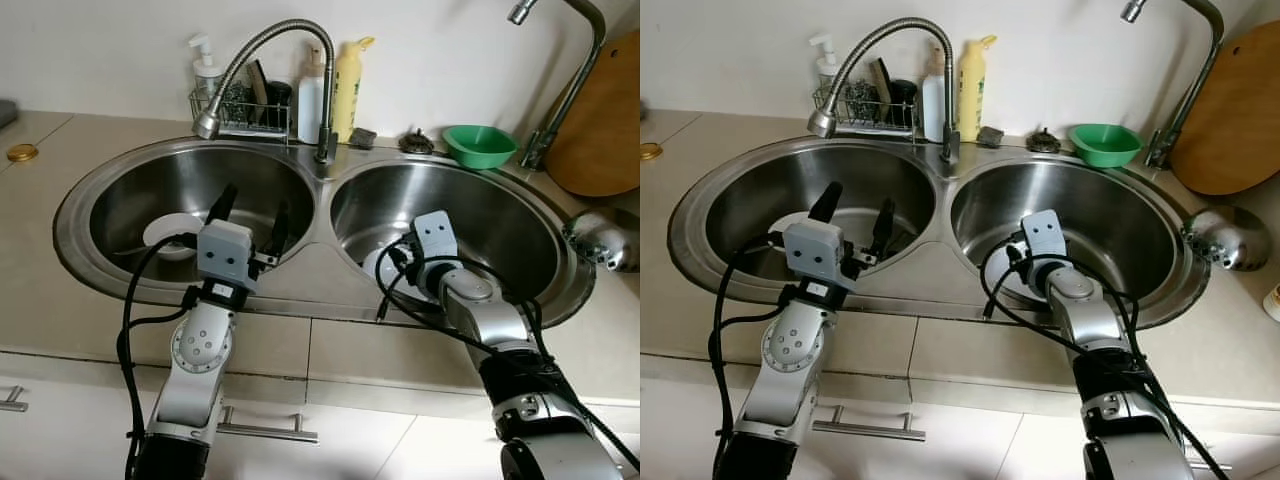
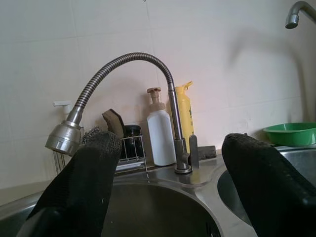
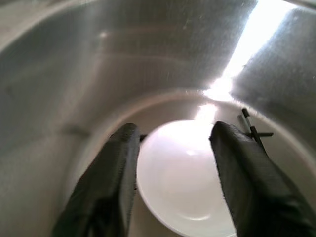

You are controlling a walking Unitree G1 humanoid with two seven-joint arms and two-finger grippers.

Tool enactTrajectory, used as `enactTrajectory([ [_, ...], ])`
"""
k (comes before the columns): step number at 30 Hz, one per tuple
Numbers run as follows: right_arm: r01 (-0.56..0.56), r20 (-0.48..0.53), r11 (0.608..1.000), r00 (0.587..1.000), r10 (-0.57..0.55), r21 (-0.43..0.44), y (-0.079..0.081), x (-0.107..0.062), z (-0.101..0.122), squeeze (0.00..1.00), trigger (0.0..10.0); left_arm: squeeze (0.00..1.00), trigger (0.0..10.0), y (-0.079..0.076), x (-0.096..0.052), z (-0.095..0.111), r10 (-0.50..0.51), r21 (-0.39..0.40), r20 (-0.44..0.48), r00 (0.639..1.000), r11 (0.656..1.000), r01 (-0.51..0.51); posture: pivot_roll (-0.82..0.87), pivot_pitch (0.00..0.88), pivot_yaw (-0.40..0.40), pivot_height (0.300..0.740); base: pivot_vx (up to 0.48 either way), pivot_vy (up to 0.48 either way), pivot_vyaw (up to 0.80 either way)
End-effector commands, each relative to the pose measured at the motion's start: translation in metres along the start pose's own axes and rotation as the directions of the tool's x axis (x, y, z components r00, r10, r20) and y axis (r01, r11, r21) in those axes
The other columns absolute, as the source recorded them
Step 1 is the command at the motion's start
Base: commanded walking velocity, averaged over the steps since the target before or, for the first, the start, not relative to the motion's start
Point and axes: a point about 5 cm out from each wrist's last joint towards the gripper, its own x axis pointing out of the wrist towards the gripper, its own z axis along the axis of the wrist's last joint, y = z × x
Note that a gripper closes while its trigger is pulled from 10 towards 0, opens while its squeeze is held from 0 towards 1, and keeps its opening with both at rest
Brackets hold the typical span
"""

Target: Kitchen organization

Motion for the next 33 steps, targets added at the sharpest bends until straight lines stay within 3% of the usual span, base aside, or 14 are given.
enactTrajectory([
  [1, 0.018, 0.096, 0.999, 0.995, -0.021, 0.033, -0.003, -0.003, 0.017, 1.00, 10.0, 0.00, 10.0, -0.004, 0.000, 0.001, -0.020, 0.000, -0.006, 1.000, 1.000, 0.020, 0.10, 0.000, -0.040, 0.740, 0.000, 0.000, 0.00],
  [3, 0.021, 0.109, 0.999, 0.994, -0.024, 0.035, -0.004, -0.003, 0.019, 1.00, 10.0, 0.00, 10.0, -0.004, 0.000, 0.001, -0.020, 0.000, -0.006, 1.000, 1.000, 0.020, 0.10, 0.000, -0.039, 0.740, 0.000, 0.000, 0.00],
  [6, 0.030, 0.256, 0.995, 0.965, -0.053, 0.091, -0.005, -0.009, 0.038, 1.00, 10.0, 0.00, 10.0, -0.004, 0.001, 0.001, -0.022, -0.008, -0.004, 1.000, 1.000, 0.022, 0.10, 0.000, -0.040, 0.740, 0.000, 0.000, 0.00],
  [7, 0.030, 0.256, 0.995, 0.965, -0.053, 0.091, -0.005, -0.009, 0.038, 1.00, 10.0, 0.00, 10.0, -0.004, 0.001, 0.001, -0.022, -0.008, -0.004, 1.000, 1.000, 0.022, 0.10, 0.000, -0.040, 0.740, 0.000, 0.000, 0.00],
  [8, 0.058, 0.352, 0.992, 0.931, -0.095, 0.114, -0.007, -0.014, 0.052, 1.00, 10.0, 0.00, 10.0, -0.004, 0.001, 0.001, -0.023, -0.011, -0.003, 1.000, 1.000, 0.022, 0.10, 0.000, -0.039, 0.740, 0.000, 0.000, 0.00],
  [10, 0.064, 0.394, 0.991, 0.913, -0.104, 0.114, -0.008, -0.017, 0.057, 1.00, 10.0, 0.00, 10.0, -0.004, 0.001, 0.001, -0.023, -0.012, -0.003, 1.000, 1.000, 0.023, 0.10, 0.000, -0.038, 0.740, 0.000, 0.000, 0.00],
  [11, 0.062, 0.468, 0.991, 0.877, -0.112, 0.120, -0.006, -0.024, 0.066, 1.00, 10.0, 0.00, 10.0, -0.004, 0.001, 0.001, -0.022, -0.015, -0.005, 1.000, 1.000, 0.022, 0.10, 0.000, -0.039, 0.740, 0.000, 0.000, 0.00],
  [12, 0.059, 0.496, 0.991, 0.861, -0.113, 0.124, -0.005, -0.027, 0.069, 0.58, 10.0, 0.00, 10.0, -0.004, 0.001, 0.001, -0.022, -0.018, -0.005, 1.000, 1.000, 0.022, 0.10, 0.000, -0.039, 0.740, 0.000, 0.000, 0.00],
  [13, 0.063, 0.528, 0.991, 0.841, -0.116, 0.117, -0.003, -0.032, 0.072, 0.00, 10.0, 0.00, 10.0, -0.004, 0.001, 0.002, -0.022, -0.022, -0.004, 1.000, 1.000, 0.022, 0.10, 0.000, -0.039, 0.740, 0.000, 0.000, 0.00],
  [16, 0.058, 0.590, 0.994, 0.801, -0.098, 0.088, 0.004, -0.041, 0.073, 0.00, 10.0, 0.00, 10.0, -0.004, 0.002, 0.002, -0.021, -0.036, -0.006, 1.000, 0.999, 0.021, 0.10, 0.000, -0.040, 0.740, 0.000, 0.000, 0.00],
  [33, 0.127, 0.662, 0.991, 0.739, -0.124, 0.044, 0.008, -0.054, 0.073, 0.00, 10.0, 0.00, 10.0, -0.008, 0.003, 0.003, -0.046, -0.056, 0.001, 0.999, 0.997, 0.046, 0.09, 0.000, -0.039, 0.740, 0.000, 0.448, 0.00],
])
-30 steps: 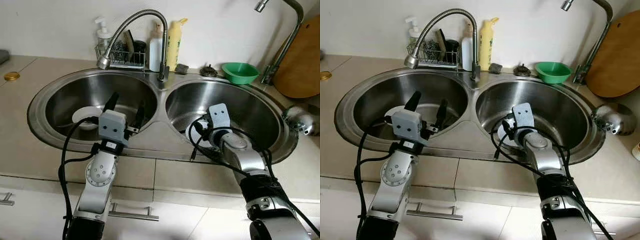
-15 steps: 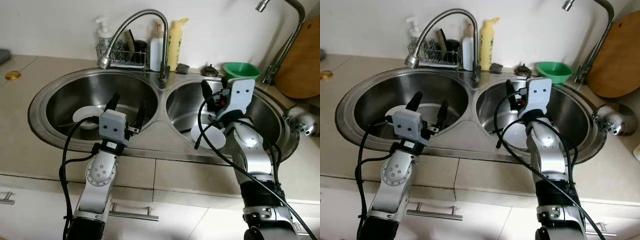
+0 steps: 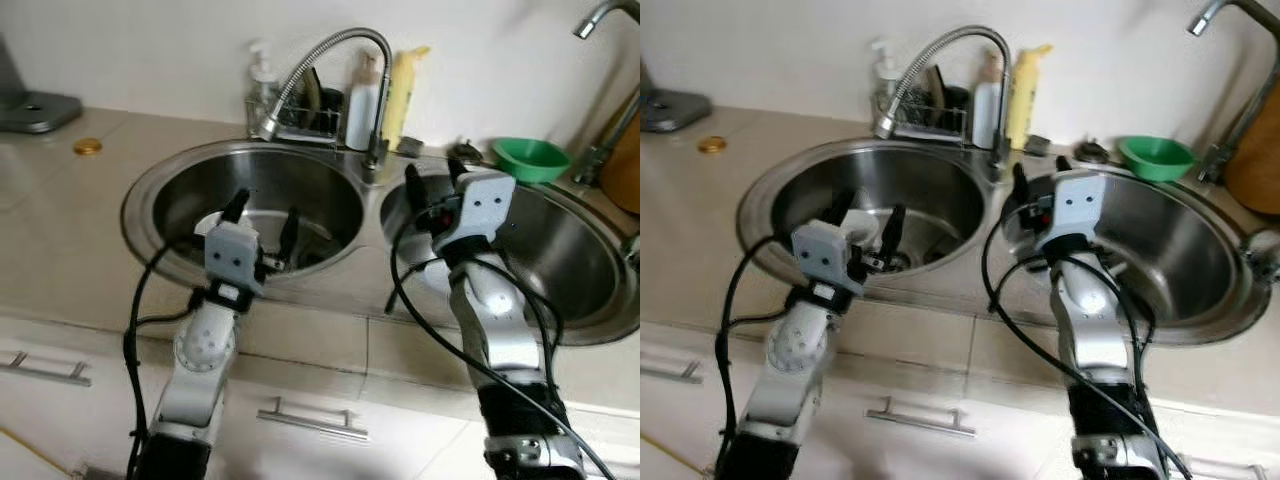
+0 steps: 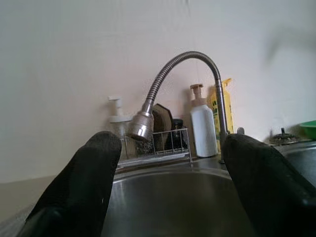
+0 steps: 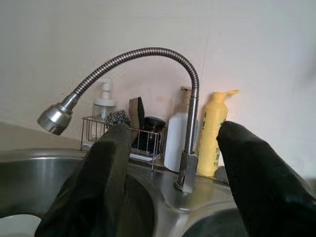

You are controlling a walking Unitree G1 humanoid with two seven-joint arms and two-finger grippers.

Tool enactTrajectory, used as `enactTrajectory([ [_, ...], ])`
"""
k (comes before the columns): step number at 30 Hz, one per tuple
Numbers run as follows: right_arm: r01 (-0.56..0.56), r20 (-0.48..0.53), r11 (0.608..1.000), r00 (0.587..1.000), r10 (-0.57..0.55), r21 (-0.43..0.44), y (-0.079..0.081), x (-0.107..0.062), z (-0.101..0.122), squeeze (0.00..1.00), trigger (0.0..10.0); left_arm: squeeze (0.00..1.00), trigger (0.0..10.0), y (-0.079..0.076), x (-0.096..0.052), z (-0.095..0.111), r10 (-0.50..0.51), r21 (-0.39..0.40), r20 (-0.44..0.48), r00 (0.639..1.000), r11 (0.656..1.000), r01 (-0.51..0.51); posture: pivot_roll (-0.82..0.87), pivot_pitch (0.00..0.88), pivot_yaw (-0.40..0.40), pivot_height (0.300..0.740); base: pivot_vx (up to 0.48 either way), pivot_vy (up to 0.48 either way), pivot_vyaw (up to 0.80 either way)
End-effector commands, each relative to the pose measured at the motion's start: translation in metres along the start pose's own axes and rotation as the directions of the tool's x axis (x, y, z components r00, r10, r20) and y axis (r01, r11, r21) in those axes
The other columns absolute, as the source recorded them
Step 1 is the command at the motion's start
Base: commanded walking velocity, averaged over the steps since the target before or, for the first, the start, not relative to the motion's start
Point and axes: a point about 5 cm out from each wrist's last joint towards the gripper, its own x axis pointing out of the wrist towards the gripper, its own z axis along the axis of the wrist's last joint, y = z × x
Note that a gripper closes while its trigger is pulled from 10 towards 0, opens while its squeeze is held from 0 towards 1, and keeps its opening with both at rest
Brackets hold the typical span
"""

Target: Kitchen organization

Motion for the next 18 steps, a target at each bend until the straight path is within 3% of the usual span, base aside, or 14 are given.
enactTrajectory([
  [1, 0.046, 0.034, 0.999, 0.998, -0.045, -0.025, -0.0122, -0.0015, 0.0068, 0.00, 10.0, 0.00, 10.0, -0.0099, 0.0035, 0.0042, -0.032, -0.023, 0.020, 0.999, 0.999, 0.032, 0.09, 0.000, -0.039, 0.740, 0.000, 0.476, 0.00],
  [18, 0.050, 0.064, 0.996, 0.997, -0.045, -0.080, -0.0099, -0.0023, 0.0091, 0.00, 10.0, 0.00, 10.0, -0.0112, 0.0041, 0.0050, -0.036, -0.029, 0.029, 0.999, 0.999, 0.036, 0.09, 0.000, -0.041, 0.740, 0.000, 0.476, 0.00],
])
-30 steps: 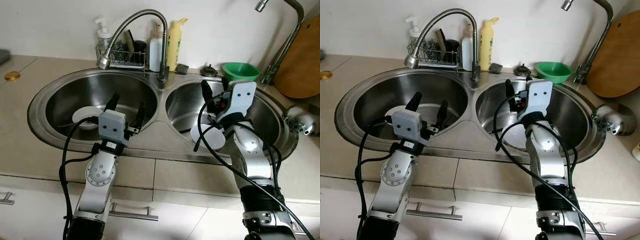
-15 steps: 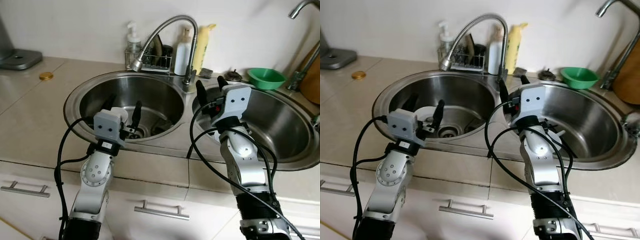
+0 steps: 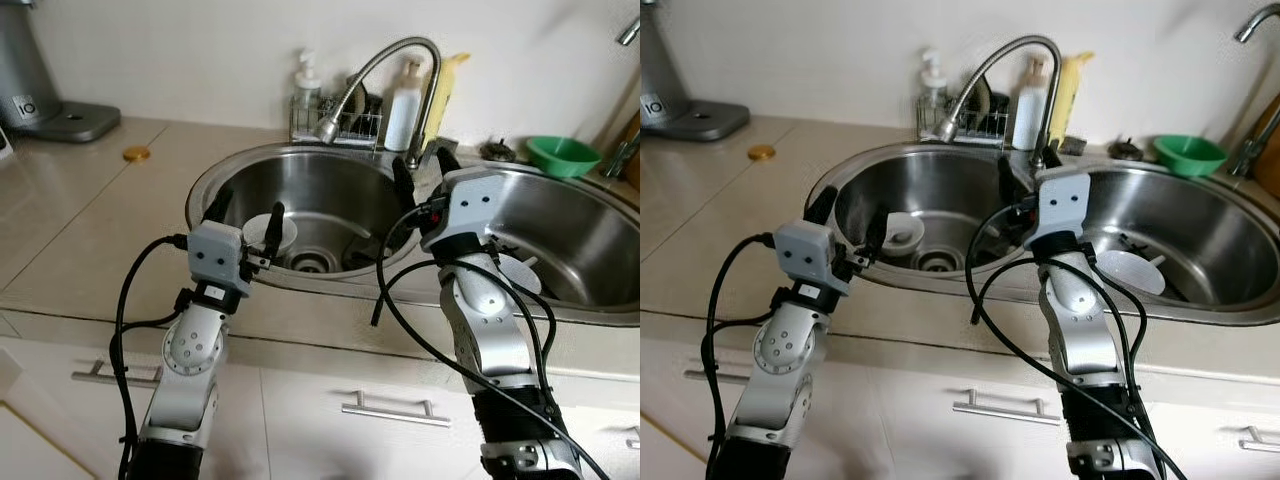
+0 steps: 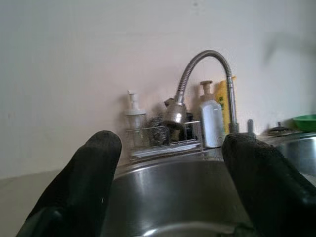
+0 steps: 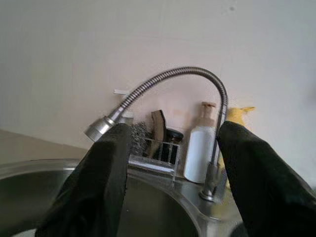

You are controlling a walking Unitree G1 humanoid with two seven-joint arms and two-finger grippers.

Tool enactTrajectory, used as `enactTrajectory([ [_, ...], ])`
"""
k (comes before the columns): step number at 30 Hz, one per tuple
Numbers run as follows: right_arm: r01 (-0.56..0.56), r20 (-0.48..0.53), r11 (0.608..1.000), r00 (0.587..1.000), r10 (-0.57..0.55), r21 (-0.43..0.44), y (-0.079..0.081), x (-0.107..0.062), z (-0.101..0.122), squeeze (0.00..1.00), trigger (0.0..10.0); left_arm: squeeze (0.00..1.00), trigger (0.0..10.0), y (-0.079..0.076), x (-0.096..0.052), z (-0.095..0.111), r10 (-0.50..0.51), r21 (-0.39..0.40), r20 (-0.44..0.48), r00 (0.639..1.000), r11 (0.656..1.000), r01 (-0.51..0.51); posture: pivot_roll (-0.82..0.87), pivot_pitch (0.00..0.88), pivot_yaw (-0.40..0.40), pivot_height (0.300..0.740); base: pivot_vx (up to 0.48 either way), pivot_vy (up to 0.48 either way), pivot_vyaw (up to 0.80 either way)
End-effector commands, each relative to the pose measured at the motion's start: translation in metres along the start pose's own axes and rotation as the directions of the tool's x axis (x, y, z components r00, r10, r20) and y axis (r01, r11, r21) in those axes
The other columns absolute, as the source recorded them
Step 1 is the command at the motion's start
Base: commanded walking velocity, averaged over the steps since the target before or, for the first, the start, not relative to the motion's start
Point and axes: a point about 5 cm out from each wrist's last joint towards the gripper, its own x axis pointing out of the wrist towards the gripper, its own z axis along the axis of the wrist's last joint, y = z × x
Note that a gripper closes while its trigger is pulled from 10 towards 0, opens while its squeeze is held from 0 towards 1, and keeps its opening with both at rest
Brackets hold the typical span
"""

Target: Kitchen organization

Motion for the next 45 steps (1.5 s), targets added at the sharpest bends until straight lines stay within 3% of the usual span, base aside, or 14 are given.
enactTrajectory([
  [1, 0.017, 0.028, 1.000, 0.999, -0.016, -0.008, -0.001, 0.002, 0.006, 0.00, 10.0, 0.00, 10.0, 0.000, 0.002, 0.004, -0.011, 0.007, 0.023, 1.000, 1.000, 0.011, 0.09, 0.000, -0.041, 0.740, 0.000, 0.379, 0.00],
  [6, 0.028, 0.021, 1.000, 0.999, -0.028, -0.010, -0.002, 0.000, 0.004, 0.00, 10.0, 0.00, 10.0, -0.001, 0.002, 0.007, -0.015, 0.012, 0.054, 0.998, 1.000, 0.015, 0.09, 0.000, -0.039, 0.740, 0.000, 0.076, 0.00],
  [17, 0.057, 0.038, 0.998, 0.998, -0.056, -0.041, -0.004, -0.005, 0.005, 0.00, 10.0, 0.00, 10.0, -0.003, 0.002, 0.007, -0.036, 0.027, 0.053, 0.998, 0.999, 0.035, 0.09, 0.000, -0.038, 0.740, 0.000, 0.000, -0.80],
  [26, 0.061, 0.075, 0.995, 0.996, -0.055, -0.079, -0.002, -0.009, 0.008, 0.00, 10.0, 0.00, 10.0, -0.006, 0.000, 0.007, -0.042, 0.021, 0.061, 0.997, 0.999, 0.040, 0.08, 0.000, -0.038, 0.740, 0.000, -0.437, -0.80],
  [45, 0.071, 0.068, 0.991, 0.996, -0.063, -0.113, -0.004, -0.022, 0.006, 0.00, 10.0, 0.00, 10.0, -0.007, 0.001, 0.005, -0.045, 0.021, 0.058, 0.997, 0.999, 0.044, 0.07, 0.000, -0.036, 0.740, 0.000, 0.000, -0.80],
])
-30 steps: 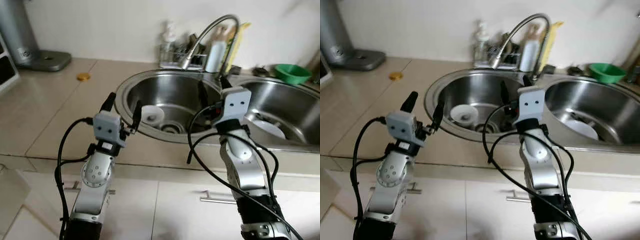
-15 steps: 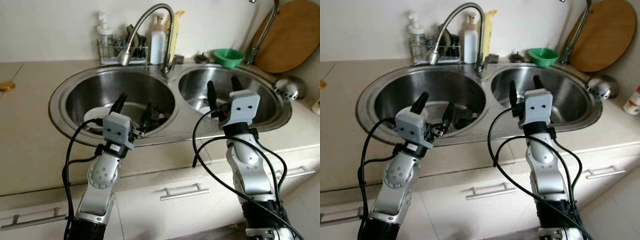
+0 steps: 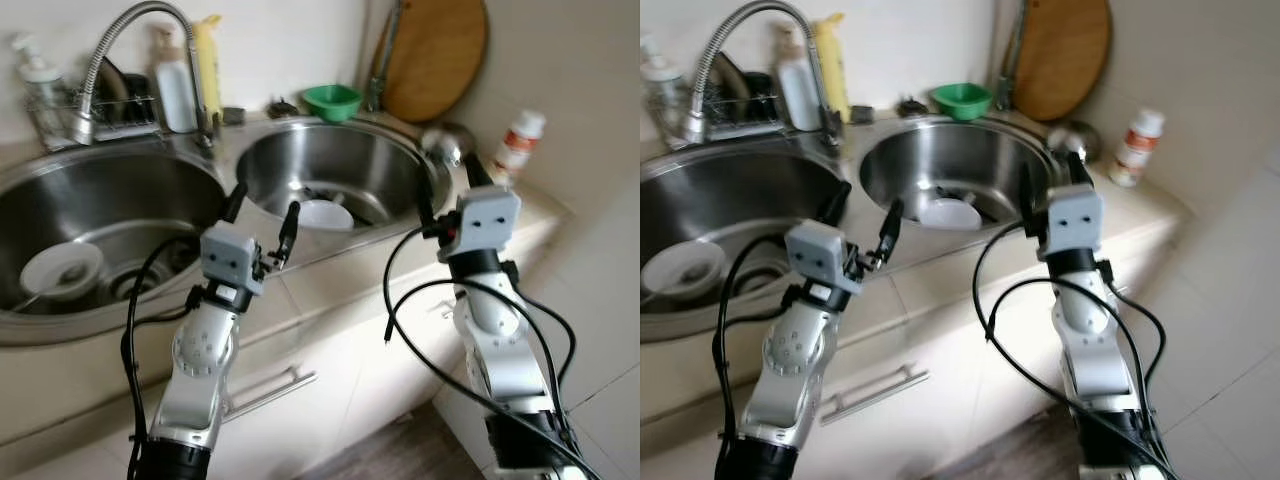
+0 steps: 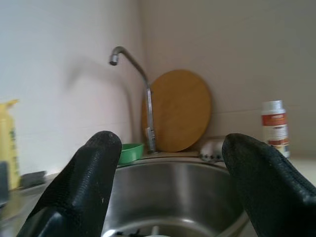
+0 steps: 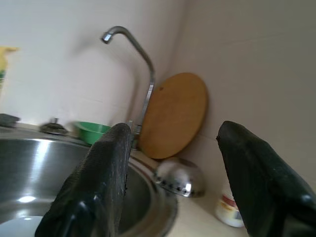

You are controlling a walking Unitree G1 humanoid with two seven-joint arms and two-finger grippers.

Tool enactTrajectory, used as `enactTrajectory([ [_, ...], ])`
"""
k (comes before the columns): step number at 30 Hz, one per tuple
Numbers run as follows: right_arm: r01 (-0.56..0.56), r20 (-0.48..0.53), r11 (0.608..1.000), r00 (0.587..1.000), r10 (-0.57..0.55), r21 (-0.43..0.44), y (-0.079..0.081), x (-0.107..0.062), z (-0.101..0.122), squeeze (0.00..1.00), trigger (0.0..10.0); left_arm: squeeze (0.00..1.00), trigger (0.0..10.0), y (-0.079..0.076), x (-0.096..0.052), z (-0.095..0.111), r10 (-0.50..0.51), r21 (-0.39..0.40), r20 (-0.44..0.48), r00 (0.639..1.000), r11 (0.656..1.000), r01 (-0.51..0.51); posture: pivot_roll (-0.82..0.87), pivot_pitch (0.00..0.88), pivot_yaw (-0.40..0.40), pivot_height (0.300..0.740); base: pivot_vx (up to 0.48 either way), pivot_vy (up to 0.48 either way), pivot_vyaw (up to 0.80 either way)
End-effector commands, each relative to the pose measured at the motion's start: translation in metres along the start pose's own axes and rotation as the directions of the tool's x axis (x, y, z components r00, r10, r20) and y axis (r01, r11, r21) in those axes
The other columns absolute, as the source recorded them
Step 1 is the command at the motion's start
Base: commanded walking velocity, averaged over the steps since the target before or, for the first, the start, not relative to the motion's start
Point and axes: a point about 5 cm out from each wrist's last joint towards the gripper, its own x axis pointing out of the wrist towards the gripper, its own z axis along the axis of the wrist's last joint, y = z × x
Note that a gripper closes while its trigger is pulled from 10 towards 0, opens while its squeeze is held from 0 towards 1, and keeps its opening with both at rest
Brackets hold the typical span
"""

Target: Kitchen organization

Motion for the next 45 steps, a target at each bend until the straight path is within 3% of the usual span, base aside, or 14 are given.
enactTrajectory([
  [1, -0.001, 0.027, 1.000, 1.000, 0.001, 0.001, 0.002, 0.001, 0.006, 0.00, 10.0, 0.00, 10.0, 0.004, 0.002, 0.002, -0.003, 0.018, 0.009, 1.000, 1.000, 0.003, 0.07, 0.000, -0.036, 0.740, 0.000, 0.000, -0.80],
  [45, -0.010, -0.043, 1.000, 0.999, 0.009, -0.024, 0.000, -0.022, -0.006, 0.00, 10.0, 0.00, 10.0, -0.003, -0.005, -0.006, -0.052, 0.037, -0.045, 0.998, 0.998, 0.054, 0.06, 0.000, -0.031, 0.740, 0.000, 0.000, -0.80],
])
